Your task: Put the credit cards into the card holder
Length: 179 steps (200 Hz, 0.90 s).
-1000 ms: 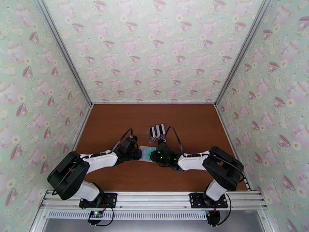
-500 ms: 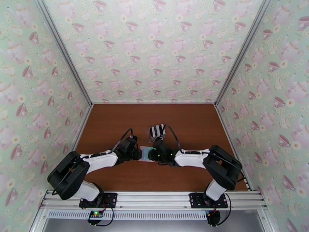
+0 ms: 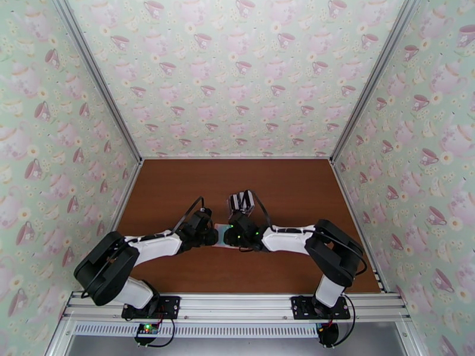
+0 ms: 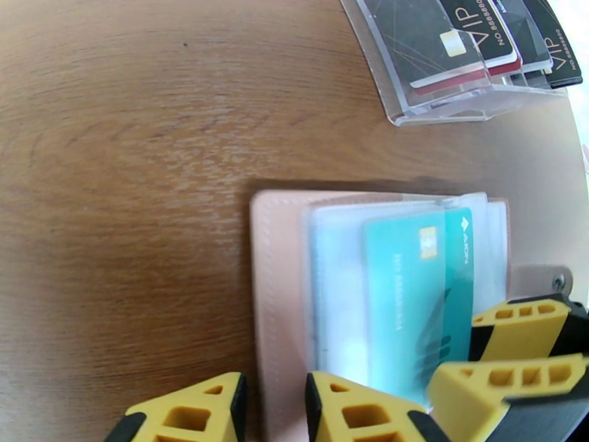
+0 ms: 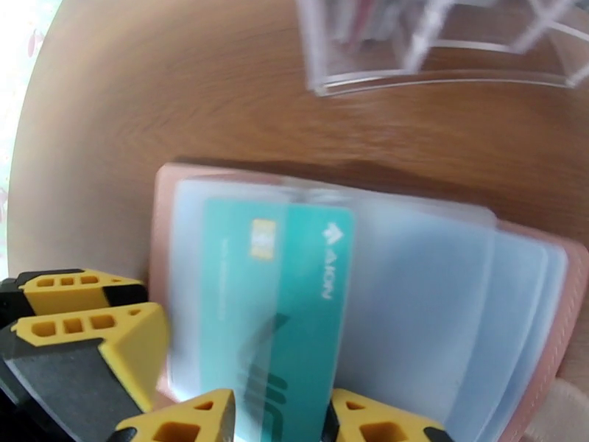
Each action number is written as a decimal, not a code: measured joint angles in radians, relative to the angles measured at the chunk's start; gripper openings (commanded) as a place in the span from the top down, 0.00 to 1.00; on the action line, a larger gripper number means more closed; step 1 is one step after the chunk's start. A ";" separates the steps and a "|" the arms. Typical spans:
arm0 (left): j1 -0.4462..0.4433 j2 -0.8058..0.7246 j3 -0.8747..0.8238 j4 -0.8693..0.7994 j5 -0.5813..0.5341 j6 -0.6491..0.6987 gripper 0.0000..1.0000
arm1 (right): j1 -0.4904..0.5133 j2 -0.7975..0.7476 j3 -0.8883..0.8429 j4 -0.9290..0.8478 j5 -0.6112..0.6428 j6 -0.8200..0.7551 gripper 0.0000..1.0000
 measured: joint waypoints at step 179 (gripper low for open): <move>-0.044 -0.055 -0.031 -0.050 0.045 -0.051 0.81 | 0.021 -0.008 0.104 -0.248 0.118 -0.058 0.62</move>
